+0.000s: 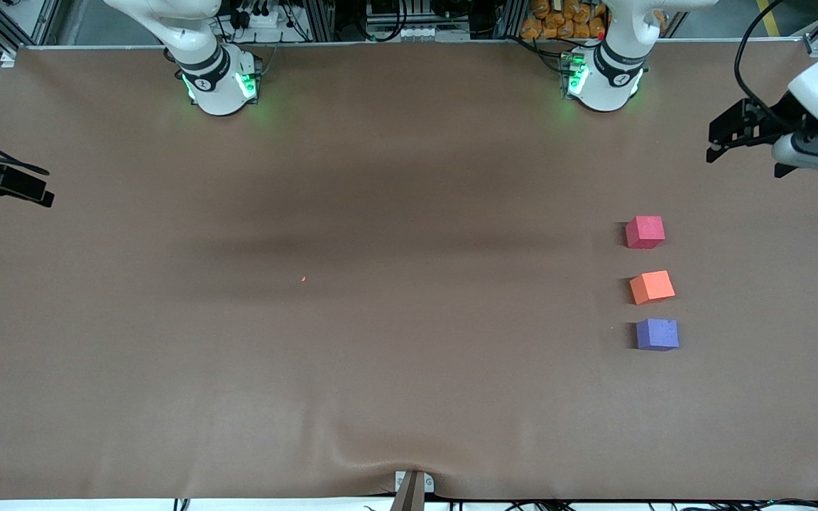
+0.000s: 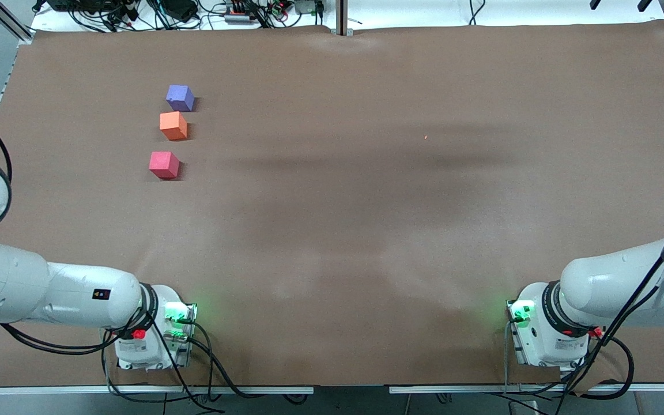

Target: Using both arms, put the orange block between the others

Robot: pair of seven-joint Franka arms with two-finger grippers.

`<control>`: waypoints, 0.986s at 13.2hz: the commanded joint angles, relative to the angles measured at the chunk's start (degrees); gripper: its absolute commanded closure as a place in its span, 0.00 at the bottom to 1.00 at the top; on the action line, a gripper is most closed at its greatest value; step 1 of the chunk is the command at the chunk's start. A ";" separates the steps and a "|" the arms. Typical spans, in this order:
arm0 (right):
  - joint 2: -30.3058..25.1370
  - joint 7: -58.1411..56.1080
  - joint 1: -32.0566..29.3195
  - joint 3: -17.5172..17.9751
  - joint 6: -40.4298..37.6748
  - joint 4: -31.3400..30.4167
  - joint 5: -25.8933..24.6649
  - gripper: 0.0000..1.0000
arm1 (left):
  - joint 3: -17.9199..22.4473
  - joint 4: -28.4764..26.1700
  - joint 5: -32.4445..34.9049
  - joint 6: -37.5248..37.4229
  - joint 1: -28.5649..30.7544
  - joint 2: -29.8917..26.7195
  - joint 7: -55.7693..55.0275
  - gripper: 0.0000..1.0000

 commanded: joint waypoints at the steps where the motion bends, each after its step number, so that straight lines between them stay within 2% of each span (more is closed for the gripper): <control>1: -0.44 0.47 -0.41 0.24 -0.54 0.22 -0.35 0.00 | 0.32 -0.17 -0.04 -0.42 0.07 -0.07 -1.47 0.00; 4: -0.44 0.47 -0.41 0.24 -0.62 0.22 -0.26 0.00 | -0.03 -0.26 4.18 -0.42 -0.02 -0.42 -1.74 0.00; 13: -0.52 0.47 -0.41 0.24 -0.62 0.22 -0.26 0.00 | -0.12 -0.26 3.05 -0.51 0.07 -0.95 -3.85 0.00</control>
